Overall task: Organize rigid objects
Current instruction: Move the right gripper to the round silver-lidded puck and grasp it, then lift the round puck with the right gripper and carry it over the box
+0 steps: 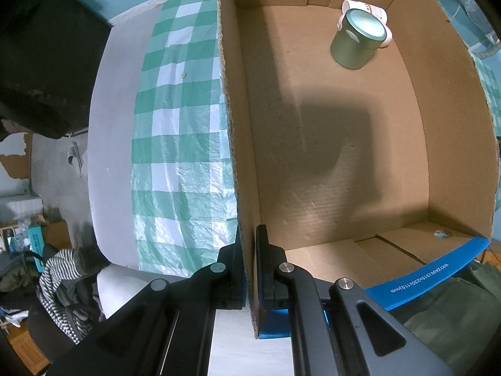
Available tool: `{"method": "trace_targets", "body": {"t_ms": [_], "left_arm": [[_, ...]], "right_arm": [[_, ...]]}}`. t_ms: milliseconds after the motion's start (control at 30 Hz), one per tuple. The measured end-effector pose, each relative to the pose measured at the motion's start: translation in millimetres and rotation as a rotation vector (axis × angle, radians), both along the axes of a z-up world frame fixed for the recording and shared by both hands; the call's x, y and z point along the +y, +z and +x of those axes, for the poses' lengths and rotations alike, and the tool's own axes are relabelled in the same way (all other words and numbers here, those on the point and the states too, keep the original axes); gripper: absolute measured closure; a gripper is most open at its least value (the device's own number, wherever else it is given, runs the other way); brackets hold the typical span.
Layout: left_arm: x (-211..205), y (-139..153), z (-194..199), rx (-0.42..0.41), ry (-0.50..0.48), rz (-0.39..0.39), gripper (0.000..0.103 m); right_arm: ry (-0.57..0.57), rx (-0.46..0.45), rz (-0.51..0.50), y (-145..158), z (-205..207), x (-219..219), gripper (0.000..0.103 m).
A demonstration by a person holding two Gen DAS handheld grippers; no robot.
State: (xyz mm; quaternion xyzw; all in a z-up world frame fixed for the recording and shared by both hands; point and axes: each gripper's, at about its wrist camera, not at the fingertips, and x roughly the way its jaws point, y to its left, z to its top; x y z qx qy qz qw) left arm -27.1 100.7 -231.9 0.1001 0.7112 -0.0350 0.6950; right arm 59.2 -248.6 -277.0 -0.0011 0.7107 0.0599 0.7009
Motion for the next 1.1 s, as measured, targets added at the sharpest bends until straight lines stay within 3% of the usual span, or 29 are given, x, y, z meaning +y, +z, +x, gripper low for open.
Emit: {"method": "trace_targets", "body": {"t_ms": [333, 633, 1100], "left_arm": [[-2.6, 3.1, -4.6, -0.014, -0.016, 0.005, 0.098], [-7.8, 4.5, -3.3, -0.017, -0.021, 0.013, 0.098], [-11.0, 7.2, -3.5, -0.02, -0.023, 0.014, 0.098]], "right_arm": [[-0.001, 0.006, -0.024, -18.9, 6.9, 31.1, 0.04], [-0.019, -0.024, 0.007, -29.2, -6.6, 28.1, 0.041], [-0.005, -0.058, 0.024, 9.6, 2.0, 36.6, 0.041]]}}
